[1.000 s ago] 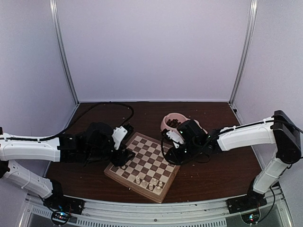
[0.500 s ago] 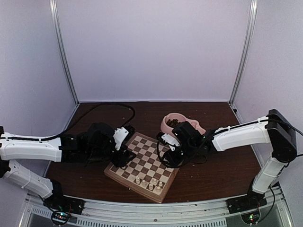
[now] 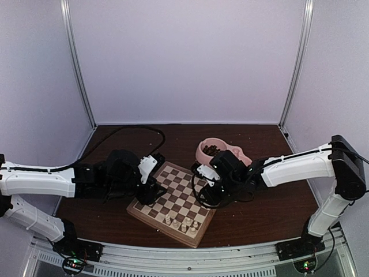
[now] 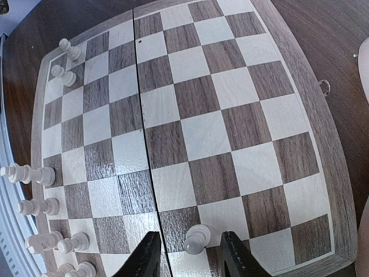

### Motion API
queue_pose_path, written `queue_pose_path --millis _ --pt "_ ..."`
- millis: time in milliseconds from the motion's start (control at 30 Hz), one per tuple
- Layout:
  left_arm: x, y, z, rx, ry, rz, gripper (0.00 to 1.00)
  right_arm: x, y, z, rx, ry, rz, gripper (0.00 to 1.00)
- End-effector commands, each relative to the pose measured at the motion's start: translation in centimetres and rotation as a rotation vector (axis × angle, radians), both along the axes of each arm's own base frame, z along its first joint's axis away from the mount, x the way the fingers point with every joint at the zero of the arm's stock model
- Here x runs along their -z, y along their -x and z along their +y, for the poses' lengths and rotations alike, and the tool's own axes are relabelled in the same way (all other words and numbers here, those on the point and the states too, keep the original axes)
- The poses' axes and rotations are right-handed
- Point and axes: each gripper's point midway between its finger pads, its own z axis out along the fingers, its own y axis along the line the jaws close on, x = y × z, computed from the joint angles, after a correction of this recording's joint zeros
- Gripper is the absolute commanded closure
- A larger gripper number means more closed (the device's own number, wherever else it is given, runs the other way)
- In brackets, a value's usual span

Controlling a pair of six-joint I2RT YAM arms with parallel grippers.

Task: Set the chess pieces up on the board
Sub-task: Place the pawn on the chessboard.

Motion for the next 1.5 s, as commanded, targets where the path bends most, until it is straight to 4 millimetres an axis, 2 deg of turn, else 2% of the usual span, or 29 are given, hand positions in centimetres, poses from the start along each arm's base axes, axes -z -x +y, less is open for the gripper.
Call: queue_pose_path --millis 0,667,800,933,1233,1467 --pt "-0.9 -0.3 -0.5 0.014 0.032 -0.023 0.42 0.9 -0.2 -0.8 0.016 0.098 -0.055 0.63" --pt "-0.7 -0.3 -0.5 0.014 0.025 -0.02 0.42 0.7 0.3 0.8 -0.027 0.099 -0.071 0.83" --pt "-0.9 -0.3 -0.5 0.013 0.029 -0.024 0.42 -0.1 0.9 1.4 -0.042 0.071 -0.084 0.84" --pt "-0.7 -0.3 -0.6 0.017 0.026 -0.022 0.42 -1.2 2.4 2.6 -0.084 0.03 -0.089 0.84" --pt "-0.3 -0.3 -1.0 0.028 0.018 -0.011 0.42 -1.4 4.0 4.3 -0.159 0.01 -0.083 0.84" --pt "0.0 -0.1 -1.4 0.047 0.013 0.001 0.42 -1.1 3.5 4.2 -0.138 0.046 -0.111 0.8"
